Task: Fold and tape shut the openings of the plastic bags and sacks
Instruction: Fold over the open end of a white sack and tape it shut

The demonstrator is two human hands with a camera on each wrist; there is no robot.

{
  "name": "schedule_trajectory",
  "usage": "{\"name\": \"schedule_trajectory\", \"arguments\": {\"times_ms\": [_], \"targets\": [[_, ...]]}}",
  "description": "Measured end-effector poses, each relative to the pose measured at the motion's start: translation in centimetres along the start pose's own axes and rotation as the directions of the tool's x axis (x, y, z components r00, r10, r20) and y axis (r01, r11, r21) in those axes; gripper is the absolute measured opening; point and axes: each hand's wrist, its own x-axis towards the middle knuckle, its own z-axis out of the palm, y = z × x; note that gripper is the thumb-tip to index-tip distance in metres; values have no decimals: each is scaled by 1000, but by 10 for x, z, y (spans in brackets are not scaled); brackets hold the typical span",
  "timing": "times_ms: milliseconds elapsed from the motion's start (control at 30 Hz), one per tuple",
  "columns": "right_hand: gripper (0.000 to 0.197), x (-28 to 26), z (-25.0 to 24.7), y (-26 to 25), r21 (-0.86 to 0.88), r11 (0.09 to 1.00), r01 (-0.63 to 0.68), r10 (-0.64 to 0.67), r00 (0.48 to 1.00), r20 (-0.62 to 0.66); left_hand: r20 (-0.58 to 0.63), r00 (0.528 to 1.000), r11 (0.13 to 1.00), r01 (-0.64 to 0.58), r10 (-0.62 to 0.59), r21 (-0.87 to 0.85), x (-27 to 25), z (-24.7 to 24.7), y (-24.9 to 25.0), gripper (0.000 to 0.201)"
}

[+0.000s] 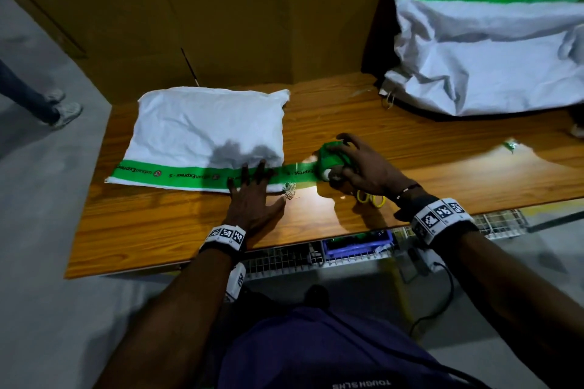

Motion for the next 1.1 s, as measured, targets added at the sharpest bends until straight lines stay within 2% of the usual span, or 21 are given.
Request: {"name": "schedule_trajectory", "arguments": {"times_ms": [67,200,333,433,533,600,667,733,800,900,967,1100], "targets": [[75,5,2,-12,-60,998,33,-32,999,25,-10,1000,1000,-12,12,-3,-1,-3,0,90],[61,22,15,-29,-217,969,114,-108,993,41,-41,999,999,-32,31,-20,-5,-8,0,91],[60,38,26,-35,-333,927,174,-144,983,114,-96,994,996,-54,47,-75,-13,-20,-12,88],[67,41,30,-45,-358,918,170,-132,983,128,-147,987,994,-75,63,-78,-22,-29,-28,84],[64,38,36,-55,-370,921,121,-105,993,62,-137,989,997,-63,56,-45,-26,-32,-49,85],[60,38,49,-68,-329,941,85,-103,994,-37,-115,991,997,-68,65,-26,-27,-32,-61,86],[57,43,69,-92,-205,976,72,-97,988,-117,-100,993,997,-71,70,-7,-28,-32,-63,88],[54,54,98,-121,-113,992,60,-72,991,-112,-97,993,997,-74,74,-1,-28,-30,-62,88],[50,66,133,-141,-53,999,-5,0,995,-95,-75,995,998,-68,69,19,-27,-26,-68,87],[54,67,175,-147,19,980,-196,197,971,-133,-43,996,996,-75,77,50,-24,-22,-83,90],[52,63,188,-146,19,973,-232,231,952,-203,-40,995,995,-90,92,54,-22,-23,-86,91],[49,65,195,-145,20,966,-259,256,935,-245,5,992,992,-126,126,11,-21,-32,-93,88]]}}
